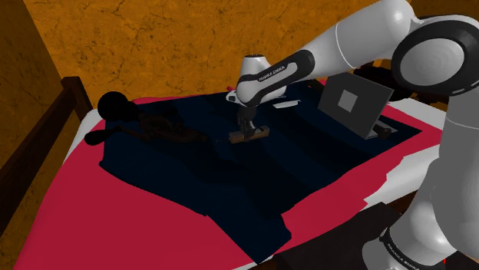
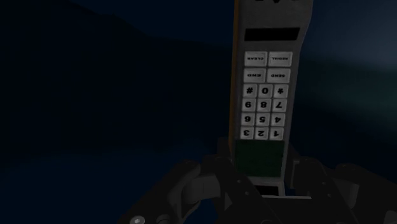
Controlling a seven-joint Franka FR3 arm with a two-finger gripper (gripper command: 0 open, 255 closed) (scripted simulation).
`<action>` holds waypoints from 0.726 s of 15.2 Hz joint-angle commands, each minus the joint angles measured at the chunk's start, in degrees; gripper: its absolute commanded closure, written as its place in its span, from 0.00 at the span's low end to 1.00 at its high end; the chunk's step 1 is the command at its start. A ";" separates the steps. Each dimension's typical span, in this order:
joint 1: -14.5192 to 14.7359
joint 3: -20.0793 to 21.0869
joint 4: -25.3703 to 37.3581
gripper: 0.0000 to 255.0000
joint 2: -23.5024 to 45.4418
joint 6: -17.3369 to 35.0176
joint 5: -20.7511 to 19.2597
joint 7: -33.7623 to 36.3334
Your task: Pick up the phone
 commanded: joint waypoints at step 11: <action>0.34 -0.54 2.61 1.00 -4.04 -6.55 -1.31 0.90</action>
